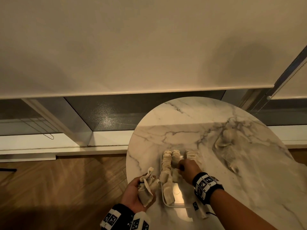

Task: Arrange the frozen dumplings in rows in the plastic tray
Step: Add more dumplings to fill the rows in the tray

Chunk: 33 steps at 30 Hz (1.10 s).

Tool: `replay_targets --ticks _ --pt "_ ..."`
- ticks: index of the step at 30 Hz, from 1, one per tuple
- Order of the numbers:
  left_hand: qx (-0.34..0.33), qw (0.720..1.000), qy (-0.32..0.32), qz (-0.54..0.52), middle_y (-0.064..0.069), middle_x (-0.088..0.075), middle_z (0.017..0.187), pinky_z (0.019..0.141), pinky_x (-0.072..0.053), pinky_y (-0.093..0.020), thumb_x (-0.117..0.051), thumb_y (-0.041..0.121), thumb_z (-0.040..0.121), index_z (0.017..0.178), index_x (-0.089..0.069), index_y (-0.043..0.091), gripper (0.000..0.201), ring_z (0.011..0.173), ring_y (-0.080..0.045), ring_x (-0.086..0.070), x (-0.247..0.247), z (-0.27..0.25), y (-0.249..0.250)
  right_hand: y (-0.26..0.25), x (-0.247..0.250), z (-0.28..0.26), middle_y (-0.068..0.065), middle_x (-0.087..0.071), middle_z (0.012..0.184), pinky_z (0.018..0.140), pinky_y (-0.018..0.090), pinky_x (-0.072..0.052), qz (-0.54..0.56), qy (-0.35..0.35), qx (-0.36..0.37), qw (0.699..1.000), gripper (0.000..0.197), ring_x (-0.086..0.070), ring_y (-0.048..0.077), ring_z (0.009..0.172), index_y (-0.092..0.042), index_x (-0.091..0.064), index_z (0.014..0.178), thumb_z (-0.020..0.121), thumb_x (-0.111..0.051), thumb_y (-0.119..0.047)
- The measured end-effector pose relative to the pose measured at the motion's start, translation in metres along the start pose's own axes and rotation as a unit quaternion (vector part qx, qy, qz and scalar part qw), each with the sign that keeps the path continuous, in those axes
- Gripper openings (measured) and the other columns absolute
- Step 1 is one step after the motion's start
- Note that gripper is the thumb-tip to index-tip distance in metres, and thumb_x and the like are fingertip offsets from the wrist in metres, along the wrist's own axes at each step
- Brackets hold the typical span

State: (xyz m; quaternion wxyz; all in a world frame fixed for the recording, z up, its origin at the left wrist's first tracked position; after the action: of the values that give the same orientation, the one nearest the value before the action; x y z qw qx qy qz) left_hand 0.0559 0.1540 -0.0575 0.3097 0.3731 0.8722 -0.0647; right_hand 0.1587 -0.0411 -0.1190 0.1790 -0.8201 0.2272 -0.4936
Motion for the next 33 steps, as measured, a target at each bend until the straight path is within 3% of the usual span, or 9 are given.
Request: replay_targets --ticks 4,9,14,20,23,29,31,33 --pt "-0.005 1.000 -0.012 -0.009 -0.011 -0.072 0.085 0.045 -0.053 -0.032 -0.055 0.025 0.085 0.080 -0.077 0.001 0.033 0.062 -0.029 -0.069 0.003 -0.004 0.006 -0.004 0.004 0.014 0.001 -0.069 0.092 0.075 0.023 -0.047 -0.001 0.043 0.007 0.999 0.013 -0.062 0.016 0.084 -0.020 -0.073 0.094 0.090 -0.061 -0.019" --pt "-0.026 0.998 -0.022 -0.046 -0.009 -0.070 0.096 0.048 -0.055 -0.035 -0.057 0.024 0.084 0.097 -0.073 0.008 0.027 0.068 -0.030 -0.071 0.008 -0.010 0.016 -0.010 0.007 0.022 0.007 -0.074 0.091 0.077 0.030 -0.049 -0.021 0.077 0.012 0.997 0.014 -0.068 0.026 0.089 -0.019 -0.074 0.089 0.089 -0.061 -0.020" --pt "-0.037 0.997 -0.031 -0.055 -0.011 -0.070 0.094 0.047 -0.055 -0.033 -0.057 0.023 0.079 0.093 -0.073 0.003 0.029 0.066 -0.030 -0.071 -0.001 -0.021 0.019 -0.016 0.012 0.022 0.010 -0.074 0.096 0.080 0.030 -0.048 -0.014 0.103 0.014 0.994 0.017 -0.067 0.028 0.093 -0.016 -0.075 0.098 0.091 -0.058 -0.017" --pt "-0.040 0.998 -0.024 -0.047 -0.008 -0.066 0.103 0.047 -0.053 -0.031 -0.059 0.023 0.077 0.098 -0.073 0.004 0.031 0.068 -0.030 -0.071 -0.005 -0.026 0.019 -0.014 0.017 0.022 0.012 -0.072 0.094 0.072 0.023 -0.040 0.006 0.122 -0.011 0.992 0.015 -0.065 0.030 0.090 -0.012 -0.073 0.094 0.090 -0.059 -0.012" --pt "-0.038 0.998 -0.023 -0.037 -0.008 -0.068 0.103 0.048 -0.052 -0.030 -0.060 0.023 0.077 0.104 -0.069 0.008 0.033 0.070 -0.030 -0.070 -0.006 -0.028 0.017 -0.014 0.018 0.022 0.010 -0.071 0.094 0.071 0.023 -0.040 0.010 0.116 -0.019 0.993 0.014 -0.065 0.028 0.090 -0.015 -0.072 0.093 0.090 -0.058 -0.013" --pt "-0.031 0.998 -0.033 -0.030 -0.009 -0.070 0.101 0.048 -0.052 -0.030 -0.060 0.023 0.078 0.093 -0.074 0.006 0.027 0.071 -0.029 -0.069 -0.013 -0.035 0.012 -0.019 0.033 0.000 0.005 -0.064 0.104 0.078 0.027 -0.047 0.041 0.140 -0.009 0.989 0.017 -0.061 0.021 0.092 -0.018 -0.068 0.106 0.089 -0.065 -0.019" --pt "-0.027 0.998 -0.041 -0.028 -0.009 -0.070 0.100 0.047 -0.052 -0.031 -0.059 0.024 0.080 0.093 -0.075 0.004 0.028 0.071 -0.029 -0.069 -0.017 -0.038 0.010 -0.026 0.038 -0.017 0.000 -0.067 0.100 0.075 0.024 -0.050 0.081 0.152 0.010 0.985 0.016 -0.062 0.013 0.085 -0.024 -0.069 0.103 0.088 -0.065 -0.020" --pt "-0.025 0.998 -0.052 -0.035 -0.009 -0.070 0.100 0.047 -0.052 -0.032 -0.058 0.024 0.082 0.100 -0.071 0.007 0.028 0.072 -0.030 -0.069 -0.022 -0.042 0.008 -0.037 0.036 -0.039 -0.005 -0.068 0.098 0.070 0.015 -0.049 0.135 0.114 0.047 0.983 0.017 -0.063 0.005 0.080 -0.030 -0.068 0.101 0.087 -0.068 -0.020"
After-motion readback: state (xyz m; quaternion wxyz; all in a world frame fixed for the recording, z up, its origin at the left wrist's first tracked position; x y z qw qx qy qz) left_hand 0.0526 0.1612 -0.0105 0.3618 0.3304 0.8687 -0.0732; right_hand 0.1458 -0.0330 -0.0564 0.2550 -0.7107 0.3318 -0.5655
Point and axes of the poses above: each hand's wrist, its own z-axis towards the middle knuckle, its own x-axis out of the back of the hand, y = z × x, the point moved 7 cm from there along z, towards the middle knuckle
